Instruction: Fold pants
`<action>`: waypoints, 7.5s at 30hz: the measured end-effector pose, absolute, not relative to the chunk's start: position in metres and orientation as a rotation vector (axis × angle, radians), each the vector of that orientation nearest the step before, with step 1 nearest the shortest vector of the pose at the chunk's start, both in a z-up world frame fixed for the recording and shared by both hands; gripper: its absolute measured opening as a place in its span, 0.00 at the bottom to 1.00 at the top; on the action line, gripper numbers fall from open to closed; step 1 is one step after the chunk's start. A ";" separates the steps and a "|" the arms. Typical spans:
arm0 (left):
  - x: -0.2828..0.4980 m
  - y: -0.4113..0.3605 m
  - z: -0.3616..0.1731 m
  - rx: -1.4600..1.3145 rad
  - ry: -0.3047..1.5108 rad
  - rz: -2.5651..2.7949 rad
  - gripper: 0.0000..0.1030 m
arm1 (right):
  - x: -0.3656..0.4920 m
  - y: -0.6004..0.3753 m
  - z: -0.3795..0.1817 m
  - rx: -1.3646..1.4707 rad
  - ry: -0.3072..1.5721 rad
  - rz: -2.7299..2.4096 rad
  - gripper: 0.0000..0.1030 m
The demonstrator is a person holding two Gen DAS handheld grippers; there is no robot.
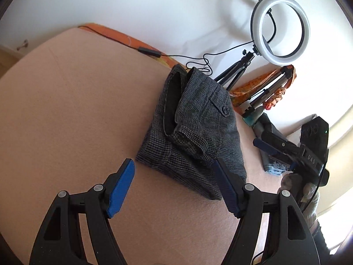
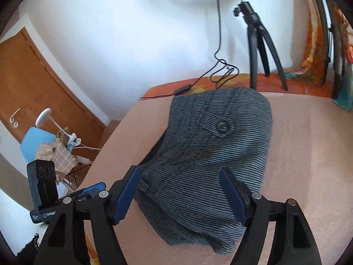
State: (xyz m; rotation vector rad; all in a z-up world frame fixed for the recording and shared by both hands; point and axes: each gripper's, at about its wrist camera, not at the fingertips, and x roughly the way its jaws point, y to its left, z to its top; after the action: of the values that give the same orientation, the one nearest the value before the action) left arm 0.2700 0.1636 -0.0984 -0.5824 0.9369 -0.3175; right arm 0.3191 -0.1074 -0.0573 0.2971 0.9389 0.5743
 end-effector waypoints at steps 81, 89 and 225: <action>0.325 0.107 -0.130 -0.739 0.879 -0.246 0.38 | 0.421 -0.148 -0.129 0.589 0.991 0.570 0.35; 0.313 0.104 -0.114 -0.690 0.855 -0.270 0.34 | 0.400 -0.131 -0.084 0.429 0.922 0.539 0.24; 0.192 -0.186 0.066 -0.015 0.578 -0.669 0.79 | 0.271 -0.470 0.041 0.160 0.682 -0.172 0.72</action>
State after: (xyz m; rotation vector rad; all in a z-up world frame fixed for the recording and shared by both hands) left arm 0.1924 -0.1855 0.0659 -0.0154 0.5780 -0.6689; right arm 0.2706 -0.4702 0.0409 0.1602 0.6822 -0.1717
